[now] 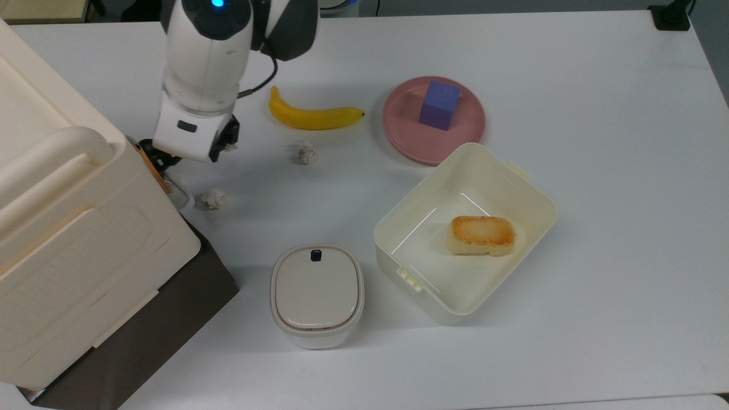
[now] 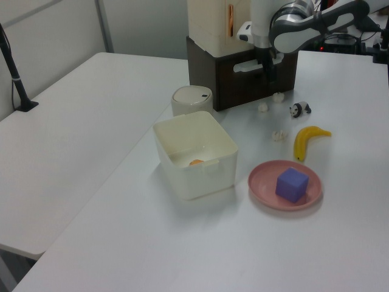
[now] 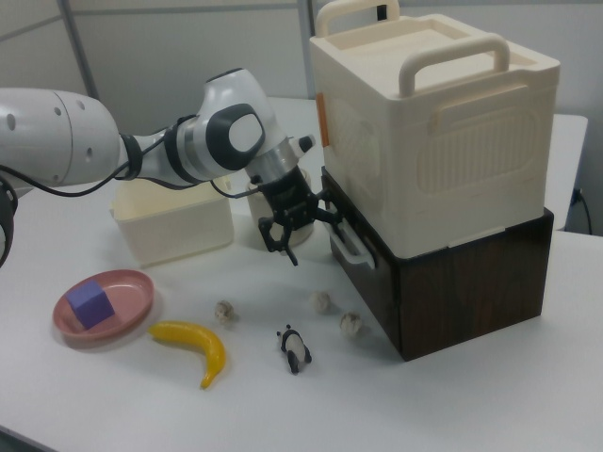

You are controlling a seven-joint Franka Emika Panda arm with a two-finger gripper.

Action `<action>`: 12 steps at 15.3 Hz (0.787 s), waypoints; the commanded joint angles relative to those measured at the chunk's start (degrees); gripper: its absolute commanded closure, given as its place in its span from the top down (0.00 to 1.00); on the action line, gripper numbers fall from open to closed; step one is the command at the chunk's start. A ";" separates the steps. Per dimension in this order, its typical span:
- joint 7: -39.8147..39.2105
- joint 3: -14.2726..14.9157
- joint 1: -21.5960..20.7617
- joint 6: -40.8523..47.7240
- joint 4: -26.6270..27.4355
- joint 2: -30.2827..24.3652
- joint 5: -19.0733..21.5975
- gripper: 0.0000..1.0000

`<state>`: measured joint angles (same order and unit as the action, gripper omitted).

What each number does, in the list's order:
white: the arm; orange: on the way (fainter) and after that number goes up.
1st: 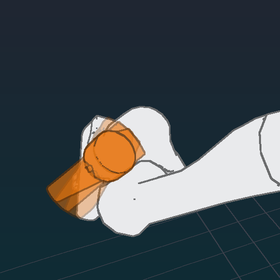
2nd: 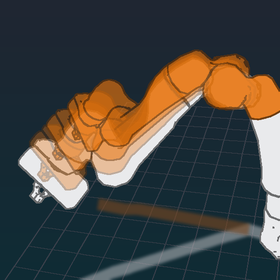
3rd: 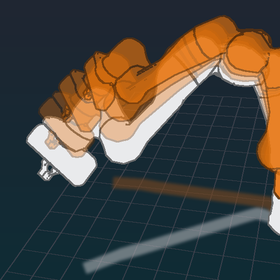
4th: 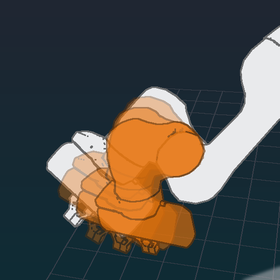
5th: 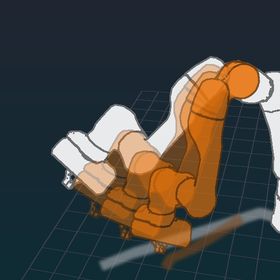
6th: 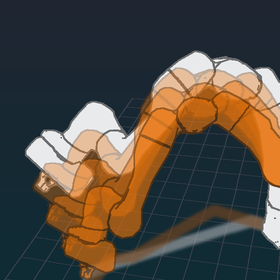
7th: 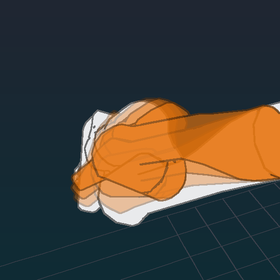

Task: Slide open the drawer
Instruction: 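Hook the drawer handle and pull the drawer outward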

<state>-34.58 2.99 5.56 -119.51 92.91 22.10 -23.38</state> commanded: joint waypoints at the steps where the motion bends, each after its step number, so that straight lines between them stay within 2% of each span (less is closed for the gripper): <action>1: 4.61 -3.42 -0.46 4.54 2.19 -1.80 -0.70 1.00; 5: 4.70 -5.97 -0.11 9.55 2.19 -3.47 -0.35 1.00; 9: 4.17 -7.12 -0.11 13.16 2.10 -5.14 3.07 1.00; 12: 3.99 -7.38 -0.11 14.75 2.01 -5.05 3.34 1.00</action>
<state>-31.80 -2.34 5.90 -109.35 92.79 19.92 -22.80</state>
